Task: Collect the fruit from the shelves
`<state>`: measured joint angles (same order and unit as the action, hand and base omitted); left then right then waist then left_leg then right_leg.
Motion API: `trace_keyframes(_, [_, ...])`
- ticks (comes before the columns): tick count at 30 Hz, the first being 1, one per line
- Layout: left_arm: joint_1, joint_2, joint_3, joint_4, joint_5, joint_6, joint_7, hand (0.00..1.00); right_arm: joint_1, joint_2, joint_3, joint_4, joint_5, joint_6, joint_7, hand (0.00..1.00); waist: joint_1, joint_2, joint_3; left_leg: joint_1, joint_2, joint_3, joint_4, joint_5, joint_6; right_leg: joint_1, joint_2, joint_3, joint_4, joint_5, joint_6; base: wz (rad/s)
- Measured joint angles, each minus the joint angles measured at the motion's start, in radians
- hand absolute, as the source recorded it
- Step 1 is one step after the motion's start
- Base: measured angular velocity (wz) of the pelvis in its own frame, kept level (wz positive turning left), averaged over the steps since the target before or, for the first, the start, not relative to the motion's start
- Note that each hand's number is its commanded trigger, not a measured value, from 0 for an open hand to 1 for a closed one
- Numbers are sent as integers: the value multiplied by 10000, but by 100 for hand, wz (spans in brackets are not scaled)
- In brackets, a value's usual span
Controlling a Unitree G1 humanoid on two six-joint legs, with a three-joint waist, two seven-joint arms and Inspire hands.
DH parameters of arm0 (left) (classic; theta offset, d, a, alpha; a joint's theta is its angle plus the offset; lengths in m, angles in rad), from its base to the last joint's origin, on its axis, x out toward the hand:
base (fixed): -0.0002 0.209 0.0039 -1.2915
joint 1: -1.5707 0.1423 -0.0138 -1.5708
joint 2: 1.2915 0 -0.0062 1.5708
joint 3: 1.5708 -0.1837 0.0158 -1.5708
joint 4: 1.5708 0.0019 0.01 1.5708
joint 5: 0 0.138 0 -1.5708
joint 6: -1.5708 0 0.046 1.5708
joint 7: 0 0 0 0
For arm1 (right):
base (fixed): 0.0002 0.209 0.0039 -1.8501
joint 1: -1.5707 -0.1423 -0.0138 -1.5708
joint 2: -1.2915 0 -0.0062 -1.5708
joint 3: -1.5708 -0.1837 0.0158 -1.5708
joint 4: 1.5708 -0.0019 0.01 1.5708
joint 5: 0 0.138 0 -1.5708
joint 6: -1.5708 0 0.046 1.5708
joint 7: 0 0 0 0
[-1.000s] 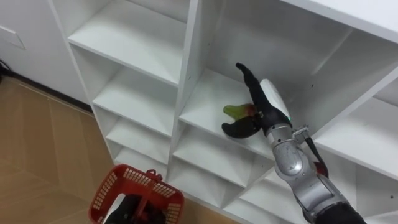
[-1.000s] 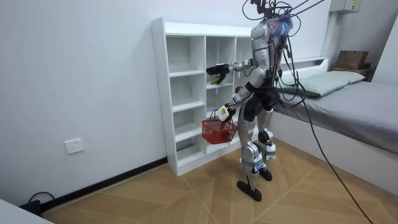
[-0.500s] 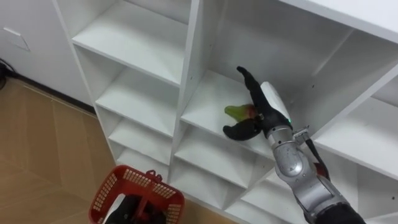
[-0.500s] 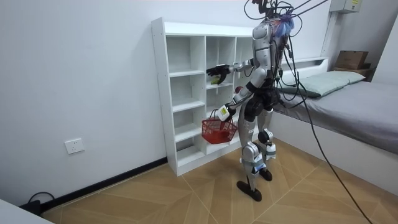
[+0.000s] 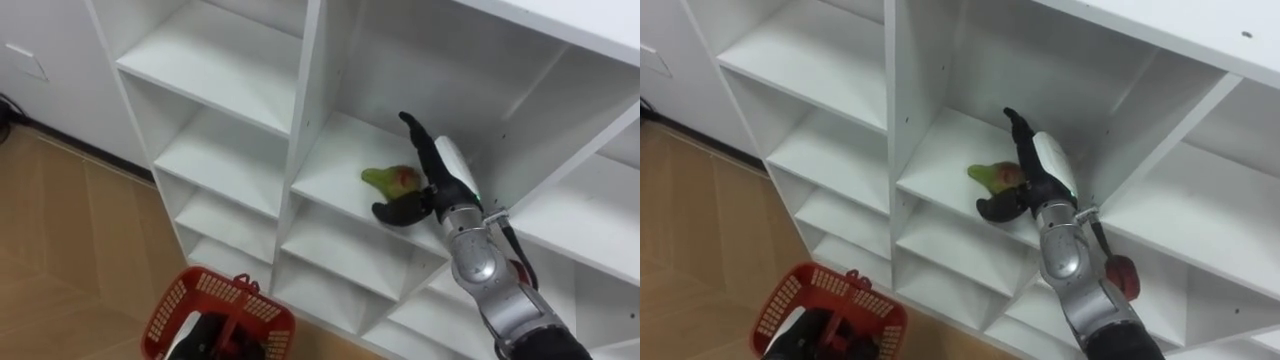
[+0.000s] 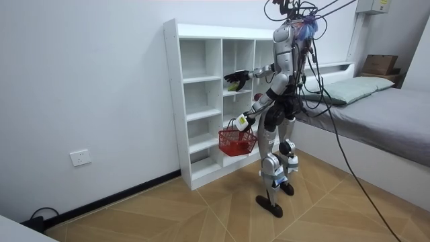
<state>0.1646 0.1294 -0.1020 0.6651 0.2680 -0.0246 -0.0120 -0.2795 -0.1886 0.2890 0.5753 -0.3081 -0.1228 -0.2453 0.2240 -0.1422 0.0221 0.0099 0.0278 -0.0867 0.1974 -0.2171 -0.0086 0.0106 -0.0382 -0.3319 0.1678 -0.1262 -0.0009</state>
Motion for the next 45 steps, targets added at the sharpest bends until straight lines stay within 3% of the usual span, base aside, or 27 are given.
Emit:
trace_keyframes(8, [-55, 17, -3, 4, 5, 33, 1, 100, -240, 1, 4, 105, 92, 142, 86, 0, 2, -84, 41, -17, -13, 0, 39, 1, 2, -34, -12, 3, 4, 0, 0, 0])
trace_keyframes(17, [-290, 34, -9, 31, 0, 146, -3, 100, -317, -9, 0, 418, 289, 145, 72, 0, -5, -33, 76, -22, -29, 9, 40, 6, 10, -49, -31, 10, 7, 0, 0, 0])
trace_keyframes(25, [-319, 25, -17, 17, 62, 256, -17, 100, -381, -16, -65, 431, 325, 151, 76, 0, -26, -47, 62, -170, -35, 1, 75, 8, 12, -188, -36, -5, 33, 0, 0, 0])
trace_keyframes(33, [-337, 78, -10, 16, 65, 320, -27, 100, -398, -7, -60, 568, 427, 378, 437, 0, -18, -214, -54, -176, -35, -6, 74, 9, 13, -198, -40, -12, 32, 0, 0, 0])
trace_keyframes(45, [-336, 233, 9, 23, 89, 602, -220, 100, -751, -10, -85, 1118, 510, 550, 907, 0, -27, -342, 8, -211, -40, -124, 61, 8, 11, -141, -40, -143, 24, 1, 0, 2])
